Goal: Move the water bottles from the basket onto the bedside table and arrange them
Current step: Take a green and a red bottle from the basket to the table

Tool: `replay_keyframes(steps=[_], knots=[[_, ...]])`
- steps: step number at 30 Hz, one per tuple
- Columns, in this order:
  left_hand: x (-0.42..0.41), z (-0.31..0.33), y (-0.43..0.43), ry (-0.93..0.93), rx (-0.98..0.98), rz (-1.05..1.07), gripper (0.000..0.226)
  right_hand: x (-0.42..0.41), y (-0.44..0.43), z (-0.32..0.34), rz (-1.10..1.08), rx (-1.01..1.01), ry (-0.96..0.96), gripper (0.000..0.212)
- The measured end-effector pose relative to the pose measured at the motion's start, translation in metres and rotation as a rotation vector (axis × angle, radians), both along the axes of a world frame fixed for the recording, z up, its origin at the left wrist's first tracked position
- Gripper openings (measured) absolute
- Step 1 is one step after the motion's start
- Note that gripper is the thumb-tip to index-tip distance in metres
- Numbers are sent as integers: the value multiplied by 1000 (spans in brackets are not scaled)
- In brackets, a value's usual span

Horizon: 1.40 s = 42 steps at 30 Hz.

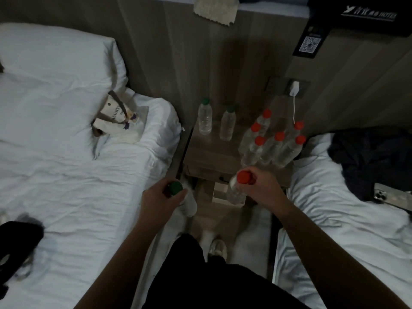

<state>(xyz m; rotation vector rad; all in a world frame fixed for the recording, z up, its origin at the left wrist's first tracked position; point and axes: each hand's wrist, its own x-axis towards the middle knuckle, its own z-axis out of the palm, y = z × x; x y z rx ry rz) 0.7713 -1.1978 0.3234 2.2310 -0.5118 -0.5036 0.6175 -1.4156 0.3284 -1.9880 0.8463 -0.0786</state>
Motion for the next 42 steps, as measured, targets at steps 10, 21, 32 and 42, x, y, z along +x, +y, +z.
replay_keyframes(steps=[10,21,32,42], knots=[[97,-20,-94,70,95,-173,29,80,-52,-21,-40,-19,133,32],[212,-35,-183,77,125,-456,26,179,-97,-35,-149,-17,274,40],[259,-61,-213,126,131,-491,27,223,-112,-54,-218,24,271,37],[269,-78,-236,140,147,-583,38,253,-122,-74,-188,38,311,31]])
